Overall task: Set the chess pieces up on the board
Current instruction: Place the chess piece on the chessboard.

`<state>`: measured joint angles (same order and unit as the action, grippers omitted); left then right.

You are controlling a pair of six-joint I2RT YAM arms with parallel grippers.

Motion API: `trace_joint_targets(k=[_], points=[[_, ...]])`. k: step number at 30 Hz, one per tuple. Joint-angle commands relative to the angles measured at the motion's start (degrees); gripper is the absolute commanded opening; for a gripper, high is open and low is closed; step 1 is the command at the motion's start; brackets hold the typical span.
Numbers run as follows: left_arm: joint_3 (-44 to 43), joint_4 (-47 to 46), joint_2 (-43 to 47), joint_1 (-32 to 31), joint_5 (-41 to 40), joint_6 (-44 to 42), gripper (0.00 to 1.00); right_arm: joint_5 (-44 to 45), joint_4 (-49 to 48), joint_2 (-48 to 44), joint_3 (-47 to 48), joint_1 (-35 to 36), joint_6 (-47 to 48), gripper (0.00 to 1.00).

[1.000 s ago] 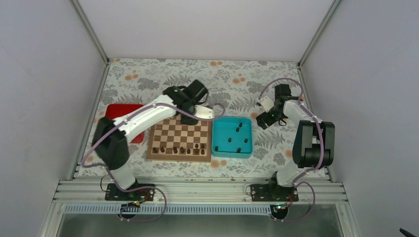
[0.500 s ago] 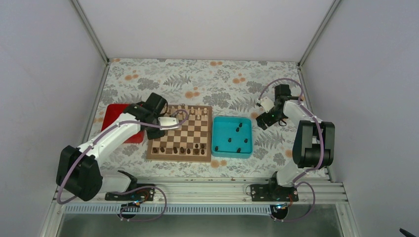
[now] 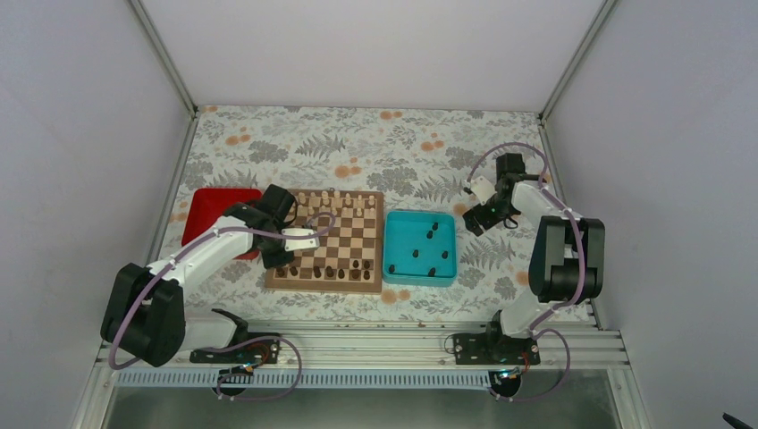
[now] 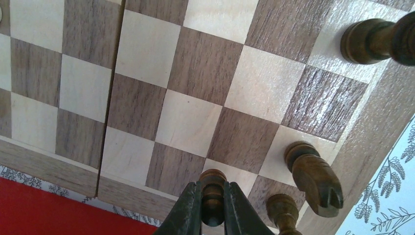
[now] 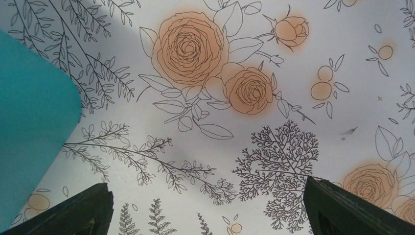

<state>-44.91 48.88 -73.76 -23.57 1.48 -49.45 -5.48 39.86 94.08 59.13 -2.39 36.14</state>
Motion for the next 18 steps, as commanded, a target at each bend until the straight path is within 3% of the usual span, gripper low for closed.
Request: trace_joint_targets(k=[1,18], points=[[0.5,-0.48,0.76,0.35,2.21,0.38,0.09,0.38,-0.3,0.86,0.59,-0.36,-0.45,1.0],[2.37,-0.25,1.17,1.44,0.16,-0.41,0.09,0.82,-0.47,0.85,0.35,-0.42,-0.37,1.0]])
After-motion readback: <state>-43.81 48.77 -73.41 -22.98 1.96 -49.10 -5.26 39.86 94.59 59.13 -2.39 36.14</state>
